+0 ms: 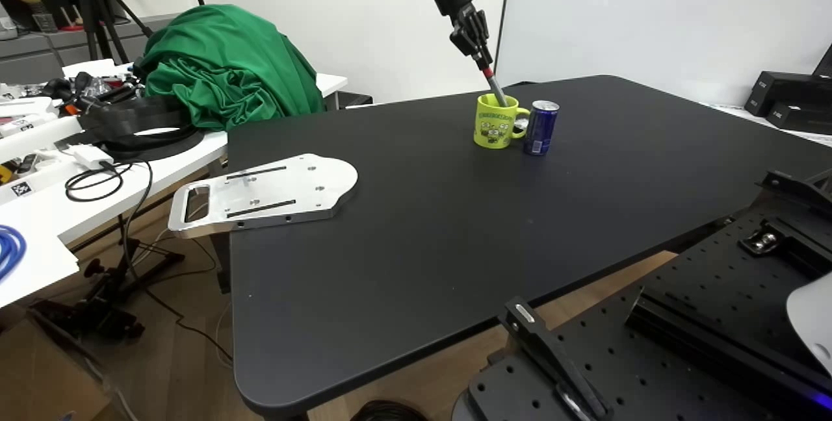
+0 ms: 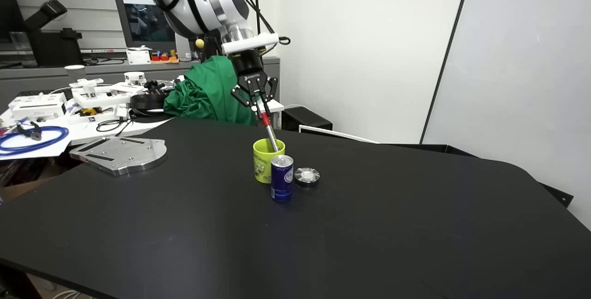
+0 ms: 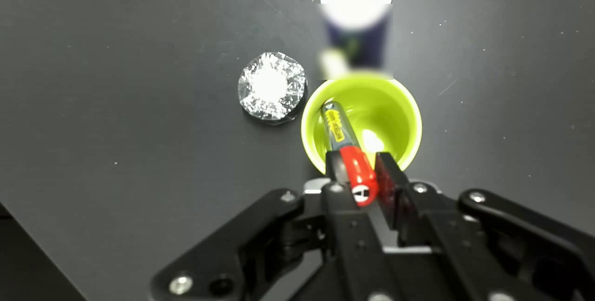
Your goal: Pick up the pen from the light green cup and put it on the table.
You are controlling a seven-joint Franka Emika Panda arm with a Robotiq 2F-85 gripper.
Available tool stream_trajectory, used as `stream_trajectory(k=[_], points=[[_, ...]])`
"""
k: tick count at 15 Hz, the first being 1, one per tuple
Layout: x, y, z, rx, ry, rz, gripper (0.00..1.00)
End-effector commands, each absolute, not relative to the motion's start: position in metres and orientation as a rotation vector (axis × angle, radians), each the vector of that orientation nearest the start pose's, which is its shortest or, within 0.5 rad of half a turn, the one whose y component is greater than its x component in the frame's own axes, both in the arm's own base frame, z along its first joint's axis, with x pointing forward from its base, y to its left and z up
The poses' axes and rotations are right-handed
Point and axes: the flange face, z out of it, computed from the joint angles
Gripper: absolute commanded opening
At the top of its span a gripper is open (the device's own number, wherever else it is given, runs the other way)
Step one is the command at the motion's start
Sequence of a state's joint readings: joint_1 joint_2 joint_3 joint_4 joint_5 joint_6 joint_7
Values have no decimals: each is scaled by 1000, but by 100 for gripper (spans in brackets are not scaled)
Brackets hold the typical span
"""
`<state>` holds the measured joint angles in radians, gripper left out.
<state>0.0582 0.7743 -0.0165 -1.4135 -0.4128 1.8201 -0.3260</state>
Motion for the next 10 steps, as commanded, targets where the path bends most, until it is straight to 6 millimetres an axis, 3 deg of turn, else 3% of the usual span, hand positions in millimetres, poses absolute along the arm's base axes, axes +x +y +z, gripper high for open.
stream_trajectory(k=[1,6,8,10], points=[[689,-12,276,-3339,-796,674,5],[676,-50,341,-3400,-621,668,5],[668,-78,352,-3398,-534,701,5],[658,-115,347,-3359,-453,760,5]])
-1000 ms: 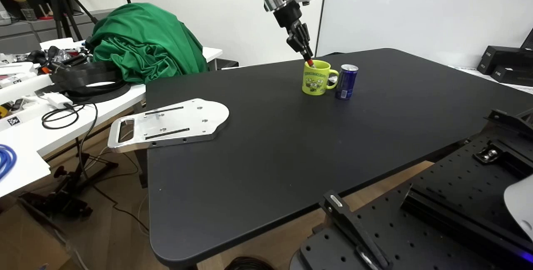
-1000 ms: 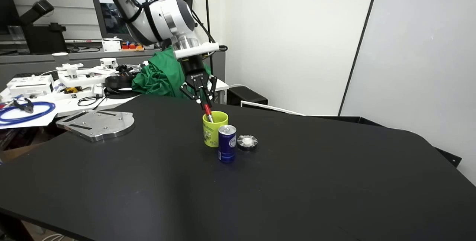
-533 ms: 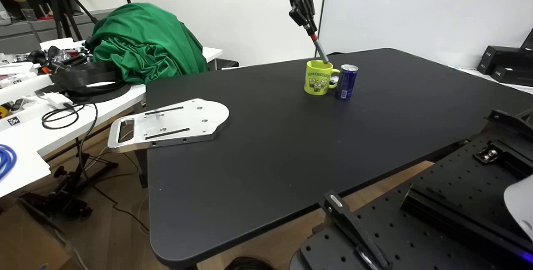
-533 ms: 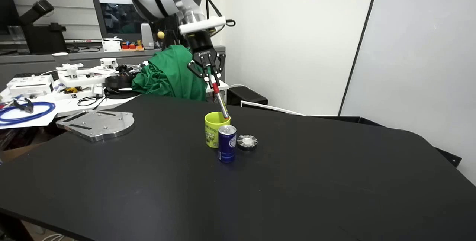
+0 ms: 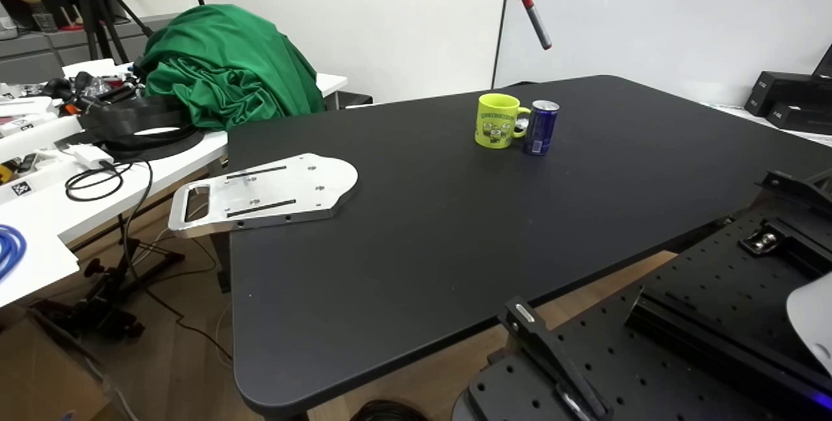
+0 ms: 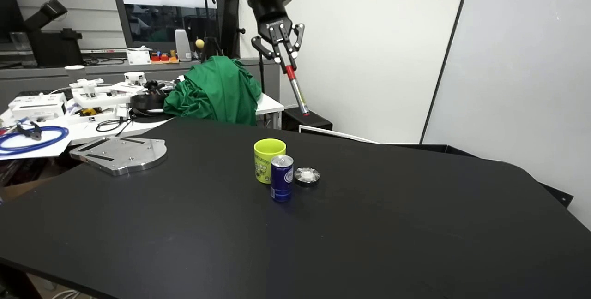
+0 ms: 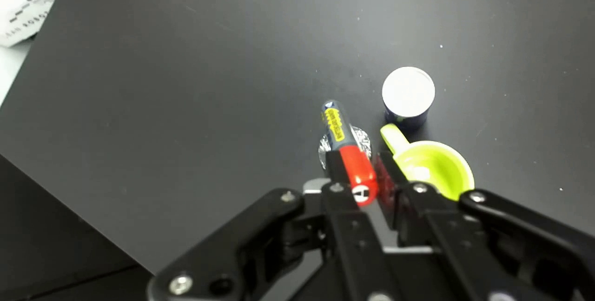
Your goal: Pick up the pen from the light green cup and put it on the table.
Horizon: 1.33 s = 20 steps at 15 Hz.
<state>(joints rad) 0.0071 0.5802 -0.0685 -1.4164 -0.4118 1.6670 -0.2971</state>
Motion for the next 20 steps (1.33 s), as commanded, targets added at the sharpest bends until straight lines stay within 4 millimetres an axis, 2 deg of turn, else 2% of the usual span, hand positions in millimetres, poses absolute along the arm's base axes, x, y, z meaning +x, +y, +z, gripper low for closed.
stream_trajectory(k=[1,5,8,11,14,16,20], points=[[653,-133,341,-3341,-421,786,5],[628,-207,295,-3242,-344,816,5],[603,-259,243,-3098,-288,849,5],[580,-301,191,-2981,-221,896,5],[558,-327,144,-2893,-151,956,5],[550,-336,122,-2865,-123,987,5],[550,-338,100,-2853,-107,1015,5]])
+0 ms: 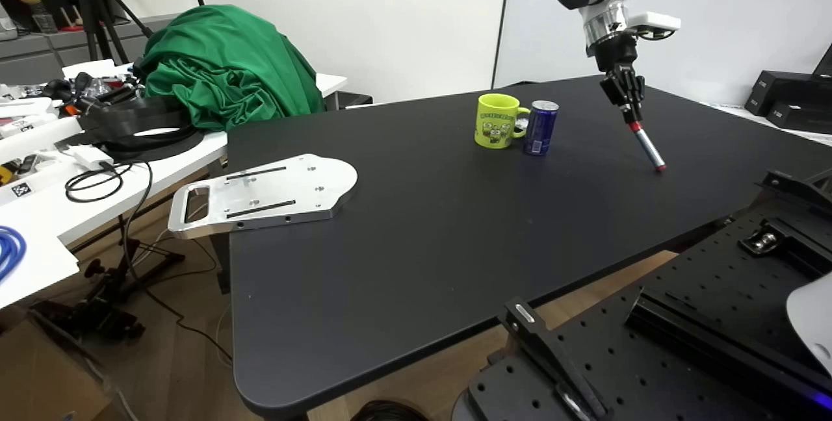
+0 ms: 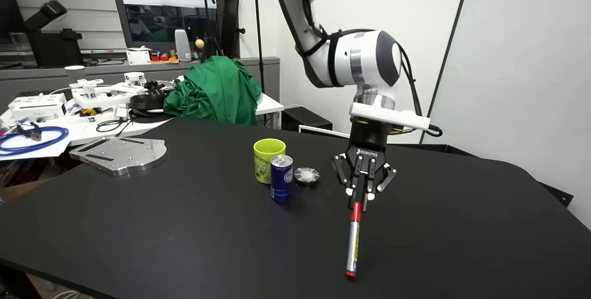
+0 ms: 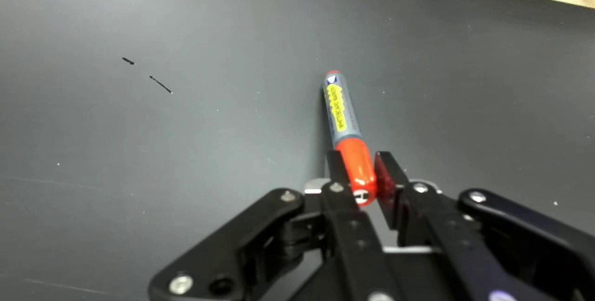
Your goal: Pick up the pen from the light green cup and put it on the table.
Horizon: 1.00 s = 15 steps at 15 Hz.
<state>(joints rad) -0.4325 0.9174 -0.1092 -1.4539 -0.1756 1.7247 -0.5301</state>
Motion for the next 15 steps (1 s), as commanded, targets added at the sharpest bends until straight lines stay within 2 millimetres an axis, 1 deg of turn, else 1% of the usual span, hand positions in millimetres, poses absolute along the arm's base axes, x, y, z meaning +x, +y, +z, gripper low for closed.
stream_trajectory(k=[1,2,4,5,7,10,11,13,14,15], points=[[553,-335,98,-2867,-111,1015,46],[556,-333,98,-2881,-122,1012,46],[564,-323,106,-2946,-157,974,58],[569,-319,111,-2983,-186,936,67],[583,-306,128,-3087,-262,813,79],[598,-281,164,-3227,-375,587,100],[601,-272,178,-3264,-411,511,100],[599,-254,203,-3307,-415,393,100],[617,-270,175,-3263,-442,464,100],[616,-262,187,-3278,-451,426,100]])
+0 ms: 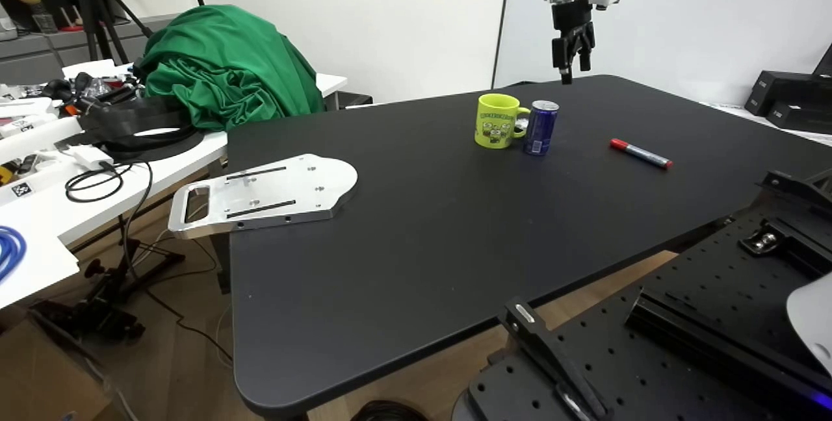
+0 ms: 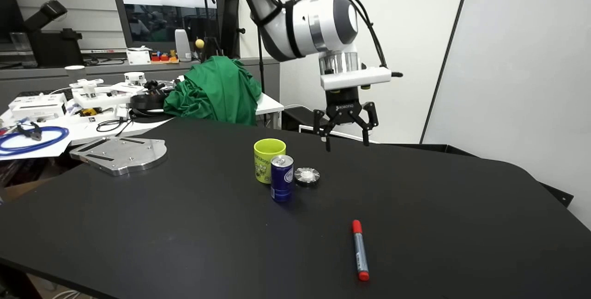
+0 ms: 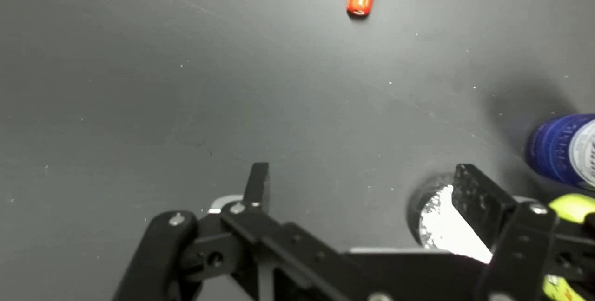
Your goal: Pick up the pen from the light green cup and put it on the table.
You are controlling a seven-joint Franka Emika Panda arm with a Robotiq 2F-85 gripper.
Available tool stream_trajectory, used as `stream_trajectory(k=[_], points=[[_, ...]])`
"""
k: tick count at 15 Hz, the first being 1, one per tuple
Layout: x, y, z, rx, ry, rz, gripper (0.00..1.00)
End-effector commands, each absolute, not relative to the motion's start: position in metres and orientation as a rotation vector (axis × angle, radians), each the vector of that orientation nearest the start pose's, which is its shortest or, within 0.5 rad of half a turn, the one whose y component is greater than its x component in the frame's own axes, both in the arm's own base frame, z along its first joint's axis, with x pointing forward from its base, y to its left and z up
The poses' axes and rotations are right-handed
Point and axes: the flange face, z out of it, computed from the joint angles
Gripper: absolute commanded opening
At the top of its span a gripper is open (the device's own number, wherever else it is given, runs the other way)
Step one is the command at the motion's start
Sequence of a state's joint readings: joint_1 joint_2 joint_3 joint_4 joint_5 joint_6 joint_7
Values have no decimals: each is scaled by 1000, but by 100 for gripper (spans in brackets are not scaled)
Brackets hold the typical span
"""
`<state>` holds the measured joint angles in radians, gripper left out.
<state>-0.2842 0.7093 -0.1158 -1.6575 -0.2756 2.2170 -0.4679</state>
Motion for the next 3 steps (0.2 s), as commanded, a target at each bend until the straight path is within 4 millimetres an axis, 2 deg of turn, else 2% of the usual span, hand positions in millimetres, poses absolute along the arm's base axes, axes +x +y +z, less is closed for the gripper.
stream_trajectory(k=[1,3], points=[[613,-257,197,-3281,-456,409,100],[608,-253,203,-3281,-455,402,100]])
